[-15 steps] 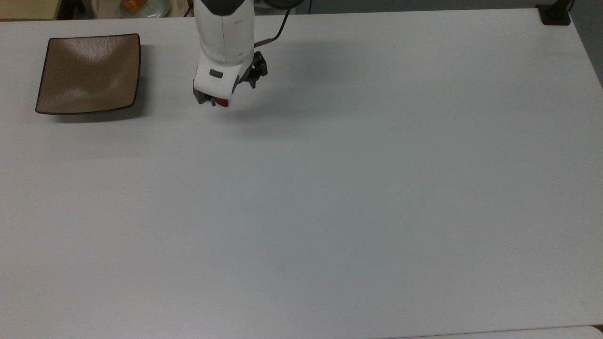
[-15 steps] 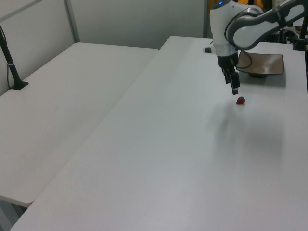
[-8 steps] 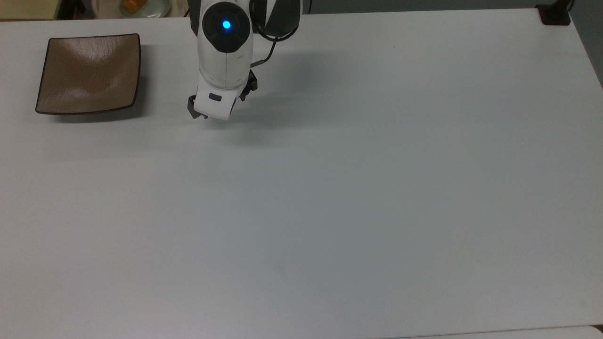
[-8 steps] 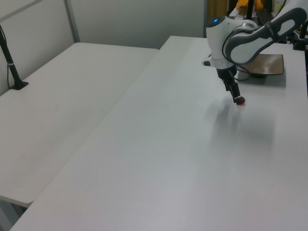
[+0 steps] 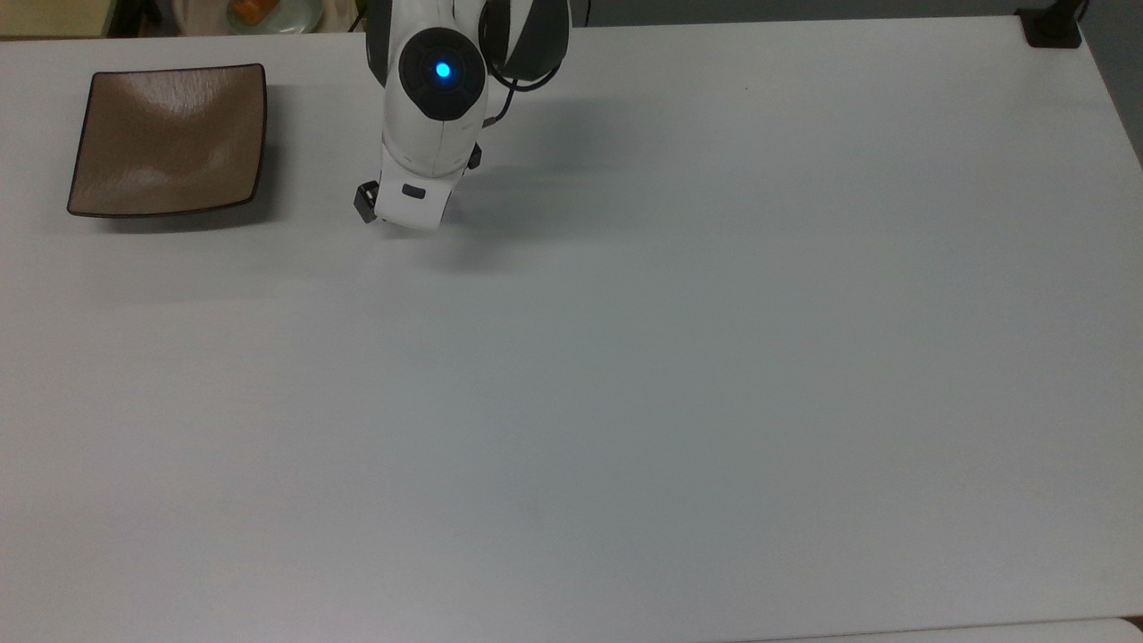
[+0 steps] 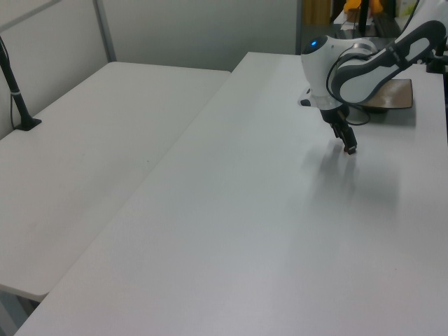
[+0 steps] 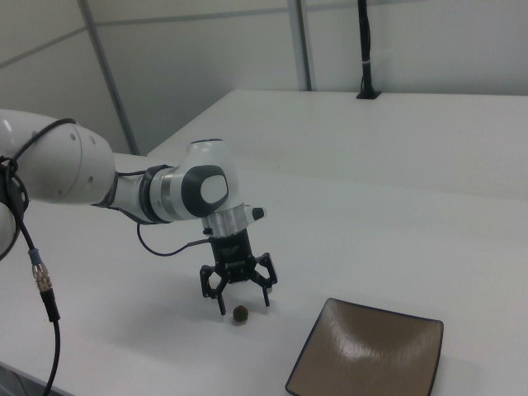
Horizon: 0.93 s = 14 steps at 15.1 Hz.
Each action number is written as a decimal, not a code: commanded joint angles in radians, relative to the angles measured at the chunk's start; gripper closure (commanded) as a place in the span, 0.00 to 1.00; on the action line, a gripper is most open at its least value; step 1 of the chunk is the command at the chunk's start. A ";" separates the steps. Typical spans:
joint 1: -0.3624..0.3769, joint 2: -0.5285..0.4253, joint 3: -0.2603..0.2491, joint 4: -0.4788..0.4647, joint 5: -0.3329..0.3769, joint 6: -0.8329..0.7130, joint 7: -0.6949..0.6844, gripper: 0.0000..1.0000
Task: Strawberries on a ceramic plate
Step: 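Close the gripper on the red strawberry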
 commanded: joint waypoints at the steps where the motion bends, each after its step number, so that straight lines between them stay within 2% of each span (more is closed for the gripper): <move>1: 0.004 -0.018 -0.005 -0.027 -0.019 0.008 -0.032 0.29; 5: 0.003 -0.018 -0.005 -0.027 -0.020 0.007 -0.040 0.76; 7: -0.002 -0.023 -0.005 -0.026 -0.020 0.005 -0.039 0.95; 14: -0.011 -0.066 -0.005 0.000 -0.003 -0.027 -0.028 0.96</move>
